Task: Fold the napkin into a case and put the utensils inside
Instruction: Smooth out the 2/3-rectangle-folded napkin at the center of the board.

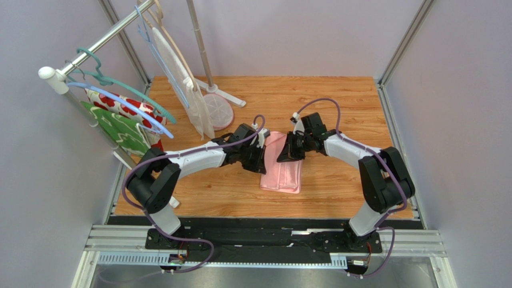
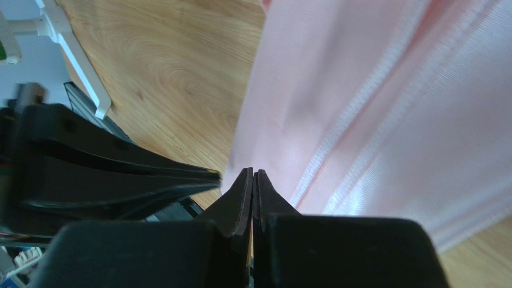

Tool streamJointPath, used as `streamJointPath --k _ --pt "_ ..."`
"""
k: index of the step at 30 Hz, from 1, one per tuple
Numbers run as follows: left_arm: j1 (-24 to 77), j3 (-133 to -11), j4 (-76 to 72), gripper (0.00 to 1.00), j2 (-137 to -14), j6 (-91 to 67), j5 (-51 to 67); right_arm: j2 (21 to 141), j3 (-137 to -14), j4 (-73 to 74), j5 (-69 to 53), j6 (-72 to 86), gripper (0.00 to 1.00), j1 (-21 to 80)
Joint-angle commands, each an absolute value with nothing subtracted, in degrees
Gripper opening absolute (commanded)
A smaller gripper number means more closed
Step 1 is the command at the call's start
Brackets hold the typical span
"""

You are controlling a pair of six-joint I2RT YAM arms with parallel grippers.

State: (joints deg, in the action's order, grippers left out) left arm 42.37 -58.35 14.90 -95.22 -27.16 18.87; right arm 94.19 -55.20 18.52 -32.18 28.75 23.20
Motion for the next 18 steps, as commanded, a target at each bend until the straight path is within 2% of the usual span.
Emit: streamJointPath --k 1,9,18 --pt "42.8 -56.8 5.2 0.02 -97.7 -29.3 22.7 99.0 -59.9 13.0 -36.7 31.9 0.00 25.6" --pt "42.6 -53.2 3.6 0.01 -99.2 -29.1 20.7 107.4 -62.1 6.9 -40.8 34.2 0.00 27.3" --pt "42.6 -48.4 -1.7 0.00 -101.2 -30.2 22.3 113.5 -64.8 7.3 -38.5 31.8 0.00 24.8"
